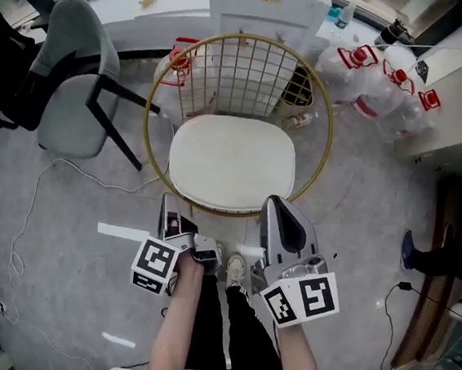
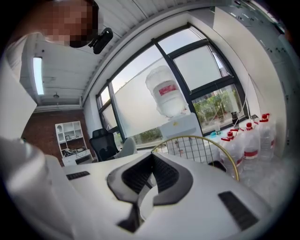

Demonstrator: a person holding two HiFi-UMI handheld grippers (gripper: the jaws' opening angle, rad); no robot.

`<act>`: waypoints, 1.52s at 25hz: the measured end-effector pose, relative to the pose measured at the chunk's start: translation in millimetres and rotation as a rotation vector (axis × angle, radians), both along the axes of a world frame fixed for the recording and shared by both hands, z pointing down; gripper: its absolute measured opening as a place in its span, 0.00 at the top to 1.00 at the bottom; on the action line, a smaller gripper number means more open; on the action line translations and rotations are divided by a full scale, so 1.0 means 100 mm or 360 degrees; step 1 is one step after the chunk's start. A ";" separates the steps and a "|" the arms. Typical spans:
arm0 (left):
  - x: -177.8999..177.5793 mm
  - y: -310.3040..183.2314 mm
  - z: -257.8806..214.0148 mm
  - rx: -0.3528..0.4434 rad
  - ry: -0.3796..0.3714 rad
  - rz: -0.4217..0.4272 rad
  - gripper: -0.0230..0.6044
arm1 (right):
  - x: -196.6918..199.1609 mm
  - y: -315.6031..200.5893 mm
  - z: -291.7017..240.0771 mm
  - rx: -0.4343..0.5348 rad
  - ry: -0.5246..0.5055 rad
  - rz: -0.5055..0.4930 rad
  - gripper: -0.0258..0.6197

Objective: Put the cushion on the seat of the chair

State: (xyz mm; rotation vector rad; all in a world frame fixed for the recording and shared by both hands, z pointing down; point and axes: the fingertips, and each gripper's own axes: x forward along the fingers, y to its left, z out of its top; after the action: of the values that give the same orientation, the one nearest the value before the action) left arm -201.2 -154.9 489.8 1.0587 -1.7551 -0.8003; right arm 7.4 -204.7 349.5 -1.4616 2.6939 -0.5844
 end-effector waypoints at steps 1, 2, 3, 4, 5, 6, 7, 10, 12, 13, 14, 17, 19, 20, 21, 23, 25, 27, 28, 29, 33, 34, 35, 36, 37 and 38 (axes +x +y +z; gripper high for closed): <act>-0.04 0.00 -0.29 0.0004 -0.0091 0.0017 0.93 | -0.01 0.00 -0.20 0.0013 -0.0001 0.0001 0.94; -0.07 0.00 -0.59 0.0014 -0.0183 0.0033 0.93 | -0.03 0.00 -0.39 0.0028 -0.0002 -0.0002 0.94; -0.11 0.00 -0.90 0.0027 -0.0282 0.0047 0.94 | -0.04 0.00 -0.59 0.0048 -0.0002 -0.0006 0.94; -0.15 0.00 -1.20 0.0036 -0.0397 0.0058 0.94 | -0.05 0.00 -0.78 0.0071 -0.0002 -0.0009 0.94; -0.20 0.01 -1.51 0.0043 -0.0525 0.0071 0.94 | -0.06 0.01 -0.96 0.0094 -0.0003 -0.0005 0.94; -0.23 0.02 -1.82 0.0057 -0.0659 0.0085 0.94 | -0.07 0.02 -1.15 0.0118 -0.0005 0.0005 0.94; -0.25 0.01 -2.12 0.0084 -0.0789 0.0101 0.94 | -0.07 0.02 -1.32 0.0145 -0.0008 0.0018 0.94; -0.21 -0.01 -2.91 0.0199 -0.1128 0.0136 0.94 | -0.09 0.02 -1.74 0.0221 -0.0007 0.0040 0.94; -0.13 0.04 -3.38 0.0258 -0.1378 0.0150 0.94 | -0.11 0.07 -1.96 0.0259 0.0003 0.0050 0.94; -0.07 0.07 -3.61 0.0278 -0.1523 0.0158 0.94 | -0.13 0.11 -2.07 0.0277 0.0002 0.0057 0.94; -0.01 0.11 -3.82 0.0293 -0.1670 0.0168 0.94 | -0.15 0.15 -2.17 0.0298 -0.0003 0.0063 0.94; 0.29 0.20 -4.28 0.0359 -0.2011 0.0219 0.94 | -0.17 0.28 -2.43 0.0387 0.0023 0.0060 0.94; 0.51 0.26 -4.44 0.0421 -0.2144 0.0275 0.94 | -0.17 0.37 -2.49 0.0458 0.0115 0.0063 0.94; 0.60 0.29 -4.49 0.0447 -0.2193 0.0298 0.94 | -0.16 0.41 -2.50 0.0490 0.0168 0.0072 0.94; 0.67 0.33 -4.52 0.0467 -0.2229 0.0312 0.94 | -0.15 0.44 -2.51 0.0518 0.0215 0.0077 0.94; 0.76 0.39 -4.53 0.0493 -0.2251 0.0327 0.94 | -0.15 0.52 -2.50 0.0555 0.0273 0.0062 0.94; 0.82 0.44 -4.51 0.0521 -0.2217 0.0343 0.94 | -0.16 0.59 -2.46 0.0572 0.0320 0.0032 0.94; 0.86 0.47 -4.51 0.0548 -0.2201 0.0355 0.94 | -0.16 0.63 -2.44 0.0577 0.0359 0.0020 0.94; 0.88 0.47 -4.52 0.0557 -0.2206 0.0355 0.94 | -0.15 0.64 -2.45 0.0579 0.0363 0.0017 0.94; 0.89 0.48 -4.53 0.0563 -0.2215 0.0356 0.94 | -0.15 0.64 -2.46 0.0582 0.0359 0.0014 0.94; 0.91 0.45 -4.60 0.0587 -0.2243 0.0356 0.94 | -0.18 0.62 -2.54 0.0608 0.0342 0.0015 0.94; 0.91 0.44 -4.61 0.0592 -0.2246 0.0357 0.94 | -0.18 0.61 -2.56 0.0615 0.0340 0.0014 0.94; 0.92 0.44 -4.62 0.0597 -0.2244 0.0358 0.94 | -0.19 0.61 -2.57 0.0622 0.0340 0.0013 0.94; 0.93 0.43 -4.62 0.0602 -0.2239 0.0360 0.94 | -0.19 0.61 -2.58 0.0628 0.0341 0.0013 0.94; 0.94 0.43 -4.62 0.0607 -0.2234 0.0362 0.94 | -0.19 0.61 -2.58 0.0634 0.0342 0.0012 0.94; 0.94 0.43 -4.62 0.0613 -0.2228 0.0365 0.94 | -0.19 0.62 -2.59 0.0637 0.0343 0.0013 0.94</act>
State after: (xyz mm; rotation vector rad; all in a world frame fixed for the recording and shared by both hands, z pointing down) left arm -106.8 -111.4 28.2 2.3809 -2.5071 -0.1547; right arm -12.0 -142.9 91.0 -1.4895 2.7359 0.1212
